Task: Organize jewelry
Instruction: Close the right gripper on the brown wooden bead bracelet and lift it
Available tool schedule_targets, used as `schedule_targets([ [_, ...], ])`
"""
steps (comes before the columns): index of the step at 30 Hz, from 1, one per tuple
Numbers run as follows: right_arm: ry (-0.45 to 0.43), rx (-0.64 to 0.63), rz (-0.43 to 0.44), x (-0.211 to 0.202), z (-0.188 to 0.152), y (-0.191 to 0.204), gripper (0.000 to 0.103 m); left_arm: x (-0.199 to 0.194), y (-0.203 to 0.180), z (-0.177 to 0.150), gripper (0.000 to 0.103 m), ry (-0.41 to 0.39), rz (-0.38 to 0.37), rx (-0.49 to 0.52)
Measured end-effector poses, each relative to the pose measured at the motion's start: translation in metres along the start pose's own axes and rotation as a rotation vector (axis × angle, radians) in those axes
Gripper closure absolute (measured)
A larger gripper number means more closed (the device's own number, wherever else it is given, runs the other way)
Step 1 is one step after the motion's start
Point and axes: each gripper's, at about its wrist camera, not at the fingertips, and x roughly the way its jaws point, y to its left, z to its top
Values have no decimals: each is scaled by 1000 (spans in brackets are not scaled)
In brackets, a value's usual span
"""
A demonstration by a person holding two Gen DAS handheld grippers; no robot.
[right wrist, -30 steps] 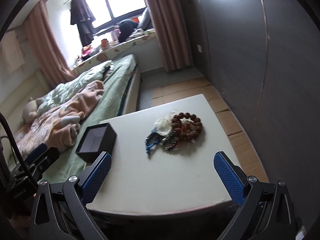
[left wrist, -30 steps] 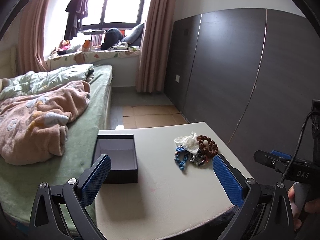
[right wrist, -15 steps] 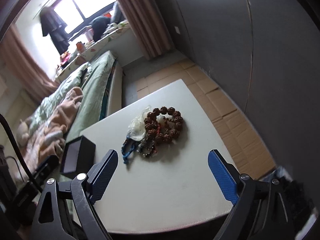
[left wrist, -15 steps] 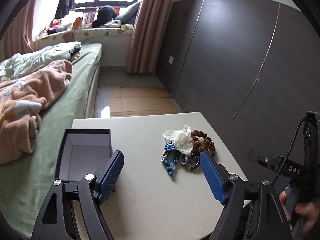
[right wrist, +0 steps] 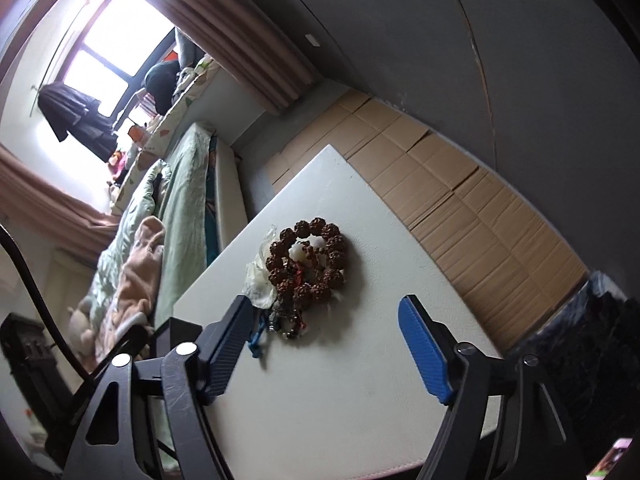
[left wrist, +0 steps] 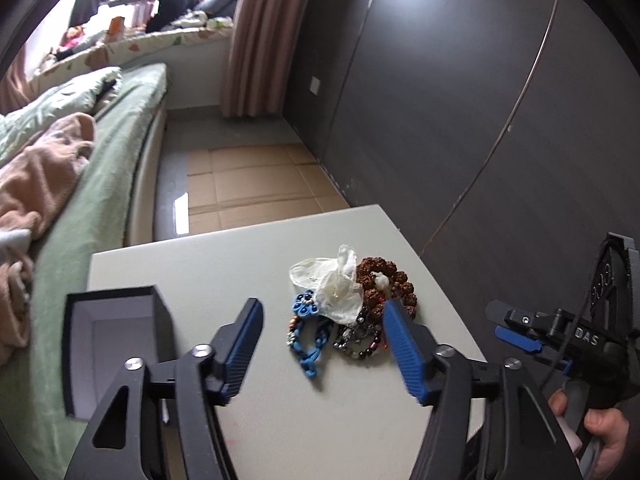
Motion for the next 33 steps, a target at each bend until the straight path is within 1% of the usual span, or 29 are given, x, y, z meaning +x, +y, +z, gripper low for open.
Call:
schedule_targets([
  [3, 17, 23, 10, 8, 3, -4, 32, 19, 0, 6, 44, 28, -27, 9],
  [5, 26, 56, 17, 14, 5, -8, 37, 30, 1, 7, 44, 43, -40, 16],
  [6, 34, 75, 24, 18, 7, -10, 43, 38, 1, 8, 45, 49, -38, 18],
  [7, 46, 91, 33, 21, 8, -13, 45, 44, 3, 8, 47, 54, -43, 12],
  [10, 81, 136, 56, 36, 11, -16, 47, 65, 10, 8, 54, 82, -62, -12],
  [13, 110, 164, 74, 51, 12, -16, 48, 83, 16, 7, 56, 99, -72, -27],
  [16, 122, 175, 52, 64, 13, -14, 49, 93, 19, 7, 57, 100, -78, -41],
  [19, 128, 170, 17, 77, 15, -11, 51, 102, 16, 6, 59, 107, -73, -17],
  [20, 132, 163, 0, 82, 17, -10, 51, 105, 15, 5, 61, 113, -68, -9],
  [21, 135, 154, -18, 87, 18, -8, 55, 107, 14, 4, 67, 119, -68, -1],
  [22, 138, 146, -40, 92, 20, -7, 60, 111, 13, 4, 69, 127, -68, 7],
  [23, 141, 141, -55, 96, 21, -6, 60, 113, 12, 3, 70, 134, -66, 14],
  [24, 144, 138, -75, 99, 22, -6, 61, 115, 11, 2, 74, 137, -63, 24],
  [25, 145, 139, -87, 102, 23, -6, 62, 118, 11, 1, 82, 137, -58, 34],
  [26, 140, 136, -96, 103, 24, -6, 62, 119, 10, 0, 85, 139, -55, 45],
  [27, 139, 128, -111, 104, 26, -3, 62, 120, 10, 0, 91, 140, -56, 52],
  [28, 139, 120, -120, 105, 26, -3, 62, 120, 10, 0, 101, 138, -55, 63],
  [30, 140, 103, -142, 106, 27, 0, 62, 117, 9, 1, 102, 122, -36, 80],
  [33, 139, 69, -171, 108, 29, 4, 62, 102, 10, 7, 102, 81, -64, 80],
])
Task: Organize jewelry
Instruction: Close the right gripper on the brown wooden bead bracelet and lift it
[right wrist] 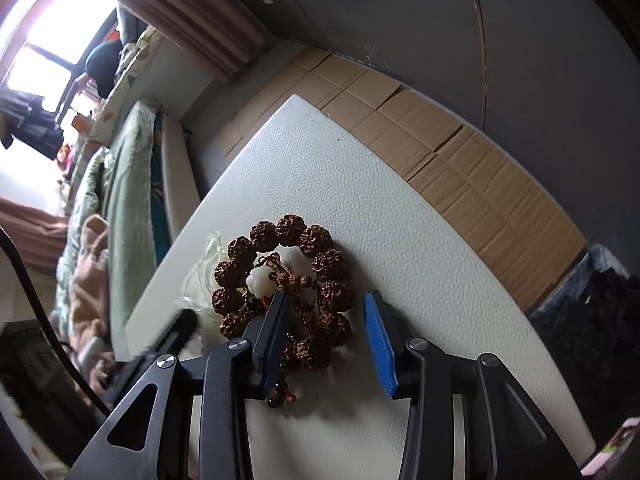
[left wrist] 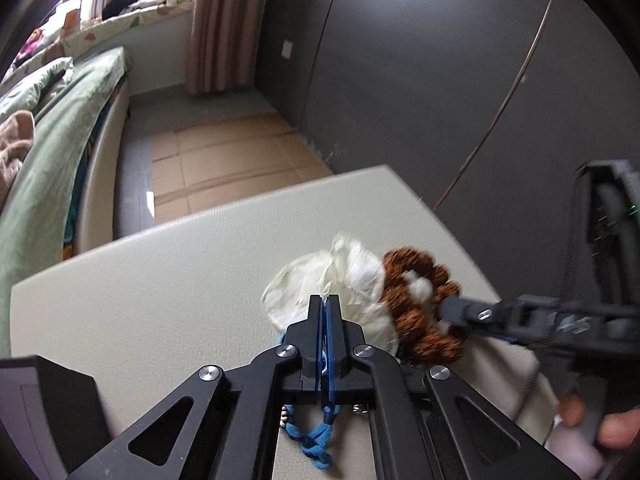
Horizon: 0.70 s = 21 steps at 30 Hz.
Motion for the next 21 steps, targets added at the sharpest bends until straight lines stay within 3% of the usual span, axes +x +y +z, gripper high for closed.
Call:
schedule_targets([
  [6, -17, -89, -72, -1, -4, 9, 62, -30, 6, 8, 102, -55, -24, -33],
  [8, -25, -121, -108, -2, -6, 12, 71, -39, 8, 9, 102, -75, -26, -46],
  [9, -28, -138, -127, -1, -7, 12, 80, -44, 10, 9, 102, -85, -30, -56],
  [12, -36, -163, -122, -4, -9, 10, 81, -58, 13, 6, 102, -104, -32, -76],
  [16, -43, -106, -40, -13, -10, -3, 84, -80, 22, 1, 102, -135, -31, -110],
  [21, -116, -85, 72, -42, -13, -6, 84, -109, 32, -6, 102, -186, -28, -141],
])
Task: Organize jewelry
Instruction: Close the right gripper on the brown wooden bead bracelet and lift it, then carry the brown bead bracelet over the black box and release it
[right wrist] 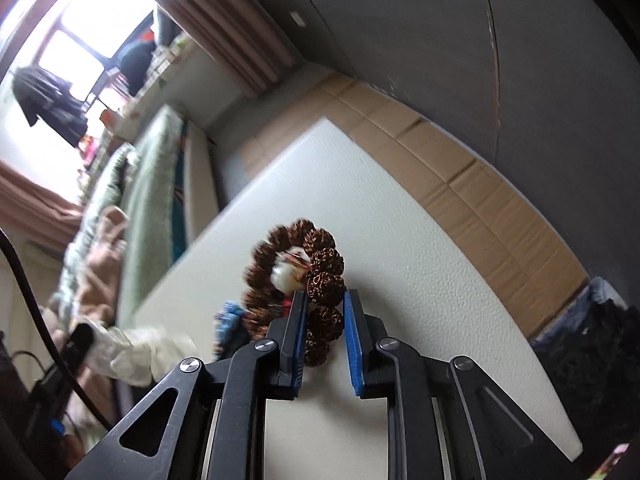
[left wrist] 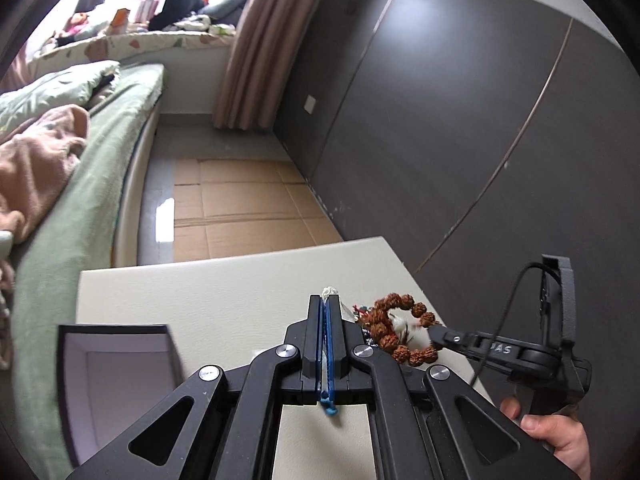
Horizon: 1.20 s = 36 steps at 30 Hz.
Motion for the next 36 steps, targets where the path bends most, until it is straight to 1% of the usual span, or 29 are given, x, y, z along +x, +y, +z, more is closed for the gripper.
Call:
schedule_targets([
  [4, -59, 1, 81, -25, -7, 2, 84, -22, 9, -2, 102, -32, 7, -22],
  [8, -113, -31, 138, -45, -16, 18, 84, -42, 15, -2, 102, -62, 14, -30],
  [14, -157, -83, 182, -62, -25, 42, 84, -69, 34, -3, 102, -109, 34, -55],
  [18, -179, -114, 217, -73, -32, 55, 84, -81, 53, -3, 102, -129, 78, -85],
  [21, -196, -136, 244, -79, -37, 65, 84, -84, 69, -4, 102, -126, 97, -118],
  [25, -201, -177, 288, -83, -45, 80, 84, -84, 81, -4, 102, -114, 122, -134],
  [27, -194, -201, 299, -82, -49, 87, 84, -80, 86, -4, 102, -87, 113, -153],
  [28, -186, -208, 298, -81, -51, 90, 84, -77, 89, -3, 101, -61, 111, -170],
  [30, -168, -229, 318, -79, -54, 100, 84, -73, 95, -3, 99, -20, 121, -193],
  [32, -159, -258, 320, -77, -57, 111, 84, -73, 99, -3, 91, -11, 129, -210],
  [33, -156, -275, 319, -76, -58, 118, 84, -74, 103, -3, 72, -13, 132, -224],
  [34, -149, -295, 321, -75, -59, 126, 84, -76, 106, -4, 48, -22, 133, -238],
  [36, -135, -325, 333, -71, -61, 138, 84, -86, 111, -4, 30, -63, 128, -267],
])
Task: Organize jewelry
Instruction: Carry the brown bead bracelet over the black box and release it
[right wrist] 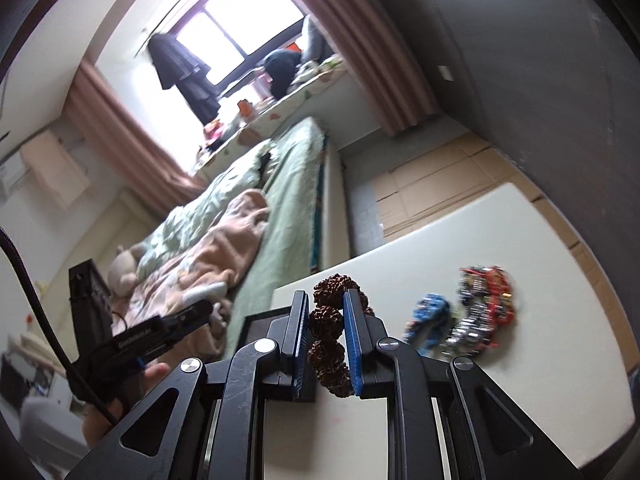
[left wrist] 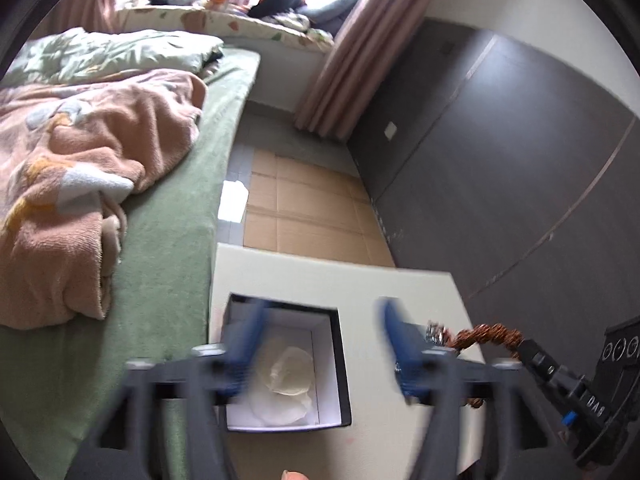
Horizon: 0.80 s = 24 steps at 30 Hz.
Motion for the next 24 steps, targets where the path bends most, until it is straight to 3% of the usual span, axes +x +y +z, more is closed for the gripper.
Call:
schedule_targets([
  [10, 80, -122, 106, 48, 5, 74, 84, -26, 29, 11, 30, -65, 35, -68],
  [21, 180, -95, 221, 109, -17, 88, 83, -30, 42, 14, 30, -76, 54, -95],
  [23, 233, -97, 170, 122, -23, 83, 82, -29, 39, 13, 30, -69, 51, -90],
  [24, 266, -102, 108, 128, -25, 78, 75, -27, 38, 13, 30, -63, 48, -87],
])
